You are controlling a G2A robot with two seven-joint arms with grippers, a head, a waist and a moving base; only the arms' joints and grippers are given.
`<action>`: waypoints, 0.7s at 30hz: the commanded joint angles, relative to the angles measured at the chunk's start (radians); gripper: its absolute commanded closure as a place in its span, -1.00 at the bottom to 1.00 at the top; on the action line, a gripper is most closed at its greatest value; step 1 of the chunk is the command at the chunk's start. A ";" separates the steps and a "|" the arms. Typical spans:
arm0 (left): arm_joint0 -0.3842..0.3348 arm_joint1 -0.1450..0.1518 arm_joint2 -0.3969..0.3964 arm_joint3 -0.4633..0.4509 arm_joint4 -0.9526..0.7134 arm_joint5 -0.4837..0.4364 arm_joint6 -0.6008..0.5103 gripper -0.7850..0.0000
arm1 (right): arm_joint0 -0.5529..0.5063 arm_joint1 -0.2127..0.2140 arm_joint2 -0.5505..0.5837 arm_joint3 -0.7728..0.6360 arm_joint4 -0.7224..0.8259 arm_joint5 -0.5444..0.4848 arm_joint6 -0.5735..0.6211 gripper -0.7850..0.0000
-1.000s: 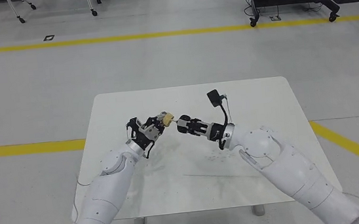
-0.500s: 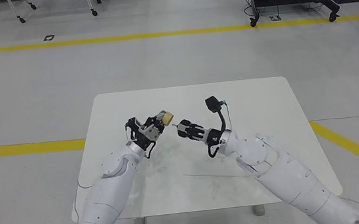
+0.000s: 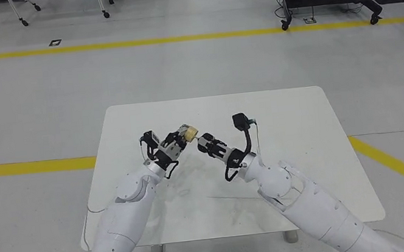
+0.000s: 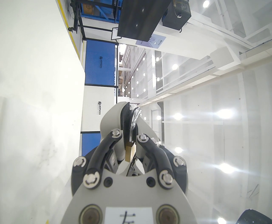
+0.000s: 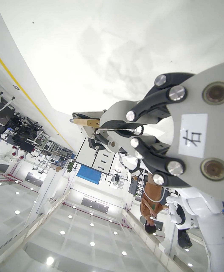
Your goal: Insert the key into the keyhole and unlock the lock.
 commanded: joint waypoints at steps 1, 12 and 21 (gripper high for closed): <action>0.005 0.000 -0.001 -0.008 0.003 -0.001 0.005 1.00 | 0.004 -0.006 -0.005 0.008 0.000 0.020 -0.016 1.00; 0.028 0.000 -0.024 -0.036 0.021 -0.018 0.052 1.00 | -0.008 -0.026 0.014 0.029 0.029 -0.004 -0.028 1.00; 0.030 -0.001 -0.032 -0.038 0.025 -0.011 0.038 1.00 | -0.010 -0.039 0.024 0.039 0.028 -0.007 -0.007 1.00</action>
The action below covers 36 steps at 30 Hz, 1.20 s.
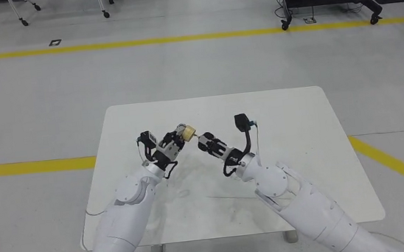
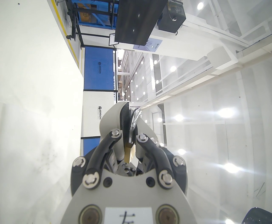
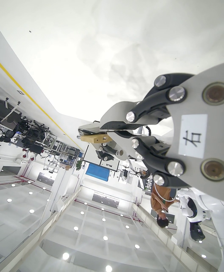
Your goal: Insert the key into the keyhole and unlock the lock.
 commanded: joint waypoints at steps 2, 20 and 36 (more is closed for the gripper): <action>0.002 0.000 -0.006 -0.001 0.009 -0.006 0.019 1.00 | -0.003 -0.003 0.004 -0.002 -0.005 -0.005 0.000 1.00; 0.005 -0.004 -0.014 -0.001 -0.001 0.008 -0.010 1.00 | -0.026 -0.019 0.035 -0.023 -0.030 0.002 0.033 1.00; -0.001 -0.005 -0.011 0.000 0.059 0.003 -0.014 1.00 | -0.023 -0.038 0.042 -0.011 -0.041 0.029 0.051 1.00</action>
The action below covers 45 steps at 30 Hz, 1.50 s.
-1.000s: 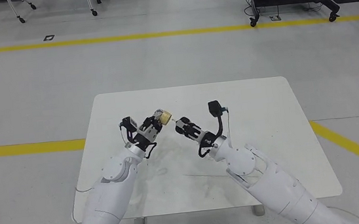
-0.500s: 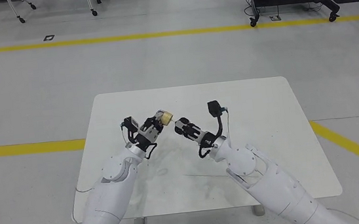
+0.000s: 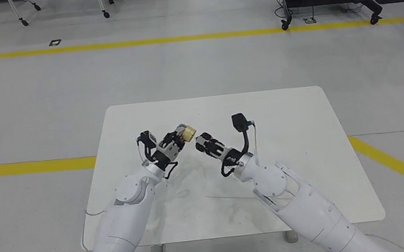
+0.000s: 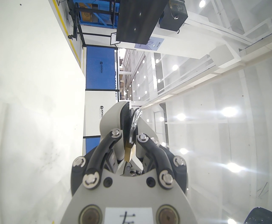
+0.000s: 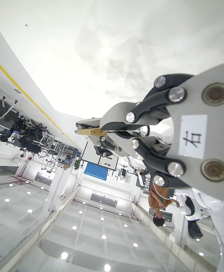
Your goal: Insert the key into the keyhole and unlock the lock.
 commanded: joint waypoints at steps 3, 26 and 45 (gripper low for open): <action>-0.002 0.000 0.007 -0.005 0.043 0.001 0.017 1.00 | 0.004 -0.005 -0.001 0.004 -0.005 0.008 0.001 1.00; 0.010 -0.007 -0.011 -0.003 -0.006 -0.018 0.033 1.00 | 0.013 -0.027 0.007 0.029 0.068 -0.030 0.036 -1.00; 0.018 -0.012 -0.015 -0.010 -0.017 -0.041 0.014 1.00 | -0.023 -0.026 0.066 0.012 0.221 -0.072 0.075 -1.00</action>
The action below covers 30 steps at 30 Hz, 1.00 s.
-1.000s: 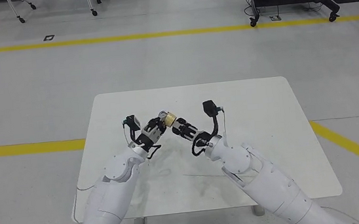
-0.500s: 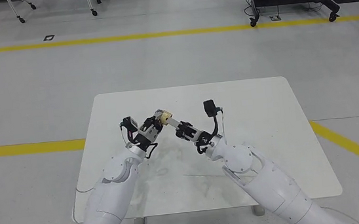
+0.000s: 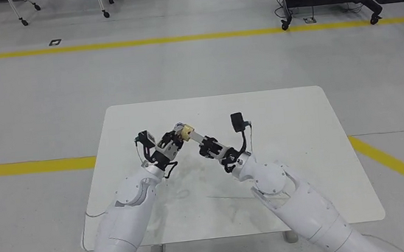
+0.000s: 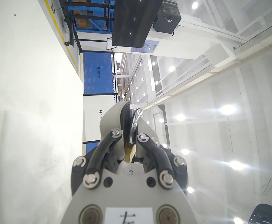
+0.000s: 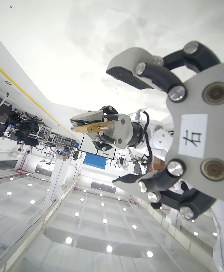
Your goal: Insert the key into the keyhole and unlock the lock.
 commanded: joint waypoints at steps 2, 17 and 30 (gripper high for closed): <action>-0.001 -0.001 -0.002 0.005 -0.021 0.001 -0.014 1.00 | -0.022 0.003 0.050 0.000 0.129 -0.031 0.049 -1.00; -0.014 -0.006 0.002 0.025 -0.032 -0.003 -0.050 1.00 | -0.017 -0.005 0.062 0.030 0.214 0.051 0.121 0.68; -0.016 -0.007 0.007 0.021 0.010 -0.008 -0.042 1.00 | 0.008 -0.020 0.054 0.080 0.229 0.036 0.113 0.90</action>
